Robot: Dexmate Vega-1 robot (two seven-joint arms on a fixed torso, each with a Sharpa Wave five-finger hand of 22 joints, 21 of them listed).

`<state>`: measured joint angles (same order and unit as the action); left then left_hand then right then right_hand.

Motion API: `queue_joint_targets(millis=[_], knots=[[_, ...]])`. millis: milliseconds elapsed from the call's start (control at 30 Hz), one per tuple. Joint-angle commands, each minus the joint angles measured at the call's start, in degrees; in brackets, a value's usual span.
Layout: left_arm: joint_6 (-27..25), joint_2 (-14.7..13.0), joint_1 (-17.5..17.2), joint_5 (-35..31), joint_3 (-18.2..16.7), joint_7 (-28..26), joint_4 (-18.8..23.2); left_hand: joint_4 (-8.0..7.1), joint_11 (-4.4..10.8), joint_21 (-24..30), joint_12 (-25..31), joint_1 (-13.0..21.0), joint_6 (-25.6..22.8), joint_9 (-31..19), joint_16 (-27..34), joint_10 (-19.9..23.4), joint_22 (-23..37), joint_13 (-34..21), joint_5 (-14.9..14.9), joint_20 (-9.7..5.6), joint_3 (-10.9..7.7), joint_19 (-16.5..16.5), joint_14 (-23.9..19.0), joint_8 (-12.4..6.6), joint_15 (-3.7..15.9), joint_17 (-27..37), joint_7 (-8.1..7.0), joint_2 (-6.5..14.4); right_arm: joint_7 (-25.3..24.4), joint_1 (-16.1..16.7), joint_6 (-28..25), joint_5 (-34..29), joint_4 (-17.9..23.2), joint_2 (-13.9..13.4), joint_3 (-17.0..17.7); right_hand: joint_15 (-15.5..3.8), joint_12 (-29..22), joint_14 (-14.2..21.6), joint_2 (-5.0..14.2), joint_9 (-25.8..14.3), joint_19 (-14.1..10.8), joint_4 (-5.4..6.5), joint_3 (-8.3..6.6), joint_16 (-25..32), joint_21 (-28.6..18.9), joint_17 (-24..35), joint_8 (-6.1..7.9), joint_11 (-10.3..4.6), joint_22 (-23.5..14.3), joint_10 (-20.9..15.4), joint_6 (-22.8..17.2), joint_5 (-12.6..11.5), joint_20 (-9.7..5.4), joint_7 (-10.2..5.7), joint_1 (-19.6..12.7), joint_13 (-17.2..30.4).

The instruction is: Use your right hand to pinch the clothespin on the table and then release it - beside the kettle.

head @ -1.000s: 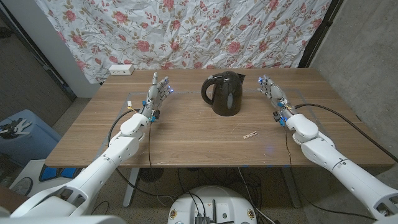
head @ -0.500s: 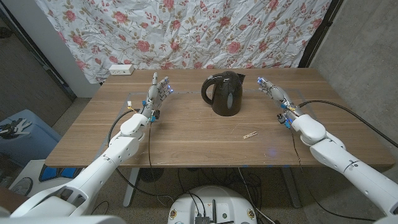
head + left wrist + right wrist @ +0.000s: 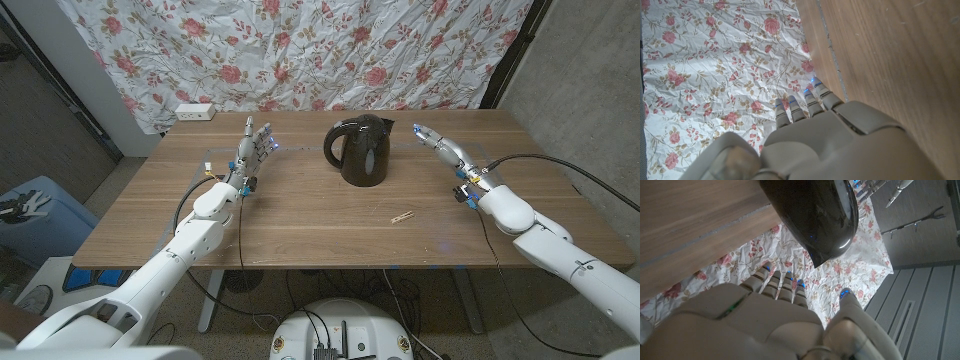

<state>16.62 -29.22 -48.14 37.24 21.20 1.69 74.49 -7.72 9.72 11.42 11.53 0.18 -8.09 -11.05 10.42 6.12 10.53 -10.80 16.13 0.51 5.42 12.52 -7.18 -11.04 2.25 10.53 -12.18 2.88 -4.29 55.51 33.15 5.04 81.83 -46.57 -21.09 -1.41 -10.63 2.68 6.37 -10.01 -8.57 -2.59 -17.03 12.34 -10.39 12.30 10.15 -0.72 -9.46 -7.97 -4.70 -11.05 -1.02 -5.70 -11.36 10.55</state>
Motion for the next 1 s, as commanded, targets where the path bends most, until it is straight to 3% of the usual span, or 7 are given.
queue_joint_targets(millis=[33, 200, 300, 400, 700, 1000], knots=[[-0.02, 0.02, 0.02, -0.01, 0.02, 0.00, 0.02, -0.32, 0.35, 0.42, 0.38, 0.04, -0.03, -0.27, 0.46, 0.23, 0.13, -0.11, 0.46, 0.05, -0.05, 0.49, -0.47, -0.36, 0.41, 0.20, -0.50, 0.63, -2.88, -0.45, 4.75, -9.70, -1.31, -2.86, 0.36, 0.26, -0.16, -0.19, 0.11, -0.14, -0.49, -1.13, -0.46, -0.31, -0.40, 0.06, 0.06, -0.07, -0.24, 0.18, 0.61, 0.33, 0.27, -1.19, -1.55, 0.14], [-0.03, 0.02, 0.02, -0.01, 0.01, -0.01, 0.03, -0.33, 0.41, 0.41, 0.32, 0.04, -0.04, -0.27, 0.47, 0.08, 0.13, -0.11, 0.46, 0.08, -0.05, 0.46, -0.49, -0.37, 0.42, 0.20, -0.50, 0.63, -4.08, 0.00, 4.81, -13.29, -0.25, -4.22, 0.69, 0.39, 0.23, -1.28, -0.28, -0.19, 0.10, -2.36, -0.78, -0.63, -0.25, 0.01, 0.08, -0.49, -0.25, 1.83, 1.52, 0.59, 0.53, -1.73, -2.46, 0.20], [-0.03, 0.01, 0.02, -0.01, 0.01, 0.00, 0.03, -0.33, 0.25, 0.41, 0.32, 0.04, -0.04, -0.27, 0.45, 0.09, 0.13, -0.11, 0.46, 0.05, -0.05, 0.46, -0.45, -0.37, 0.39, 0.20, -0.50, 0.64, -4.38, 0.57, 4.01, -15.08, 1.13, -5.43, 1.02, 1.66, 0.46, -2.19, -0.39, -0.24, 0.33, -3.03, -0.90, -0.74, -0.30, 0.12, 0.11, -0.56, -0.31, 3.46, 2.23, 0.78, 2.40, -1.92, -2.77, 0.25], [-0.03, 0.01, 0.02, -0.01, 0.01, 0.00, 0.03, -0.32, 0.25, 0.43, 0.32, 0.04, -0.04, -0.27, 0.46, 0.08, 0.13, -0.11, 0.46, 0.05, -0.05, 0.51, -0.48, -0.37, 0.36, 0.20, -0.50, 0.64, -4.77, 1.15, 3.53, -16.71, 2.48, -6.71, 1.52, 2.16, 0.51, -3.53, -0.36, -0.27, 0.86, -3.51, -1.07, -1.03, -0.23, 0.22, 0.24, -0.65, -0.36, 4.62, 2.48, 0.80, 3.15, -2.00, -3.04, 0.28], [-0.03, 0.01, 0.01, -0.01, 0.01, 0.00, 0.04, -0.32, 0.43, 0.42, 0.34, 0.05, -0.04, -0.27, 0.46, 0.13, 0.13, -0.11, 0.46, 0.03, -0.06, 0.50, -0.48, -0.37, 0.34, 0.20, -0.50, 0.64, -4.35, 3.61, -1.29, -20.97, 8.74, -11.31, 3.39, 3.12, 0.54, -6.81, -0.50, -0.37, 3.88, -5.21, -1.73, -1.38, 0.20, 0.33, 0.83, -0.19, -0.42, 8.15, 1.85, 0.60, 4.16, -4.33, -4.34, 0.35], [-0.03, 0.01, 0.01, -0.01, 0.01, 0.00, 0.03, -0.32, 0.35, 0.41, 0.34, 0.05, -0.04, -0.27, 0.48, 0.14, 0.13, -0.11, 0.46, 0.03, -0.06, 0.47, -0.52, -0.37, 0.33, 0.20, -0.50, 0.64, -2.79, 5.62, -5.70, -23.84, 14.62, -14.99, 4.51, 4.52, 0.66, -10.40, -1.06, -0.44, 6.17, -6.58, -2.35, -1.72, 0.22, 0.42, 1.19, 0.38, -0.41, 12.02, 0.72, 0.26, 5.48, -5.16, -5.77, 0.43]])
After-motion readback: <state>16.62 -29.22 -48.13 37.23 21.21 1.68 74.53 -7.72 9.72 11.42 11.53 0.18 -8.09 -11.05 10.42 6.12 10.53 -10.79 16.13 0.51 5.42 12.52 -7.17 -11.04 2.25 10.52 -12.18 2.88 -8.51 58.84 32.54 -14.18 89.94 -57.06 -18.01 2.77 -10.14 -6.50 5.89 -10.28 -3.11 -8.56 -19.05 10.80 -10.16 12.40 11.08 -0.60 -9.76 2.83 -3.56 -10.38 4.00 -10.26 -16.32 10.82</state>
